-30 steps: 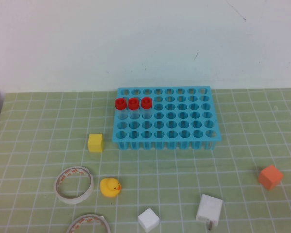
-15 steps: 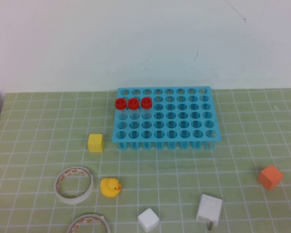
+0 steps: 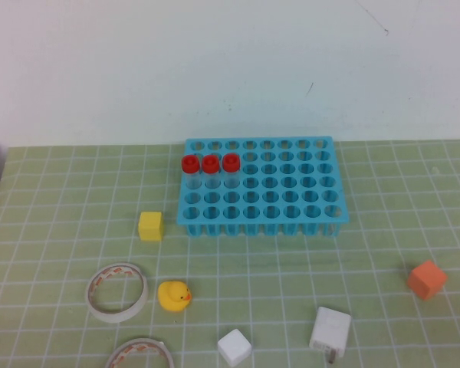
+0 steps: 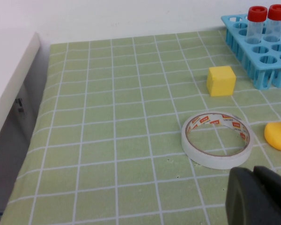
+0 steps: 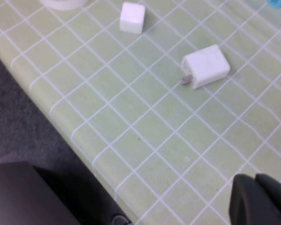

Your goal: Place the test tubes

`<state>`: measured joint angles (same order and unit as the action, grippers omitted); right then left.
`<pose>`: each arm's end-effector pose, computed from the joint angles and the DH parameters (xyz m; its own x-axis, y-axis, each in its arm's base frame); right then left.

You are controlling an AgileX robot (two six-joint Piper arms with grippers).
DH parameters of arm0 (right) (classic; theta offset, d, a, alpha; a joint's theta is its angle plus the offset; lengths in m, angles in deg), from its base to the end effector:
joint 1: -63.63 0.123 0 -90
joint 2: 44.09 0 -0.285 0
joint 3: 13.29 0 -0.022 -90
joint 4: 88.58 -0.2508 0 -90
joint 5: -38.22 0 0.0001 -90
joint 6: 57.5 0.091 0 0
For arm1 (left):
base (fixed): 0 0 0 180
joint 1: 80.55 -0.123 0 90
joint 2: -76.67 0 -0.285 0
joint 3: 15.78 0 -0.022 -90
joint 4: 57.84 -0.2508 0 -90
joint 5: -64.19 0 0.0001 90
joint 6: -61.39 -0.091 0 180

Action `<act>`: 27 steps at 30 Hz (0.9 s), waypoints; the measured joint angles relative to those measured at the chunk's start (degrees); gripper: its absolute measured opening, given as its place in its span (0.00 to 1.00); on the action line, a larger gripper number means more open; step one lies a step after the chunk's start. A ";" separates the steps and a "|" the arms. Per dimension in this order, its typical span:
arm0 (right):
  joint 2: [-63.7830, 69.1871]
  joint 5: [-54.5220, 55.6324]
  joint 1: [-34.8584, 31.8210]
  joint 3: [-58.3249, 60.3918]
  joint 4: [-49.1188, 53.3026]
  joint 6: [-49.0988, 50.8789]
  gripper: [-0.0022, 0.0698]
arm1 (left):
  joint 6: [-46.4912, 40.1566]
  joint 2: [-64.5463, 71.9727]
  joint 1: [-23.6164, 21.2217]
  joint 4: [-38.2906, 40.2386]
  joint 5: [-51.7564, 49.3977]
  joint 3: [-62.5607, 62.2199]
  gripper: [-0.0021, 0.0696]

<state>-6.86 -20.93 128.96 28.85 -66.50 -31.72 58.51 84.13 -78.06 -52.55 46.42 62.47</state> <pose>0.0579 0.0556 0.3007 -0.4801 -0.4955 -0.7238 -0.6711 0.7389 -0.0607 0.0542 -0.0049 0.1795 -0.2342 -0.0275 -0.9718 0.0620 0.9971 -0.0432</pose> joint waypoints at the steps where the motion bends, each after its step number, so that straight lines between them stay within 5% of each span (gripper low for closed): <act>1: -0.34 0.00 0.00 0.00 0.40 -0.17 0.03 | 0.00 0.00 0.00 0.00 0.00 0.00 0.03; 10: -0.97 0.00 -11.71 0.00 1.24 -0.79 0.03 | 0.00 0.00 0.00 0.00 0.00 0.00 0.03; 27: -10.36 14.01 -60.31 3.41 7.22 -1.03 0.03 | 0.00 0.00 0.00 0.00 0.00 0.00 0.03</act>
<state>-17.22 -6.92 68.65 32.26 -59.28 -32.75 58.51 84.13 -78.06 -52.55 46.42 62.47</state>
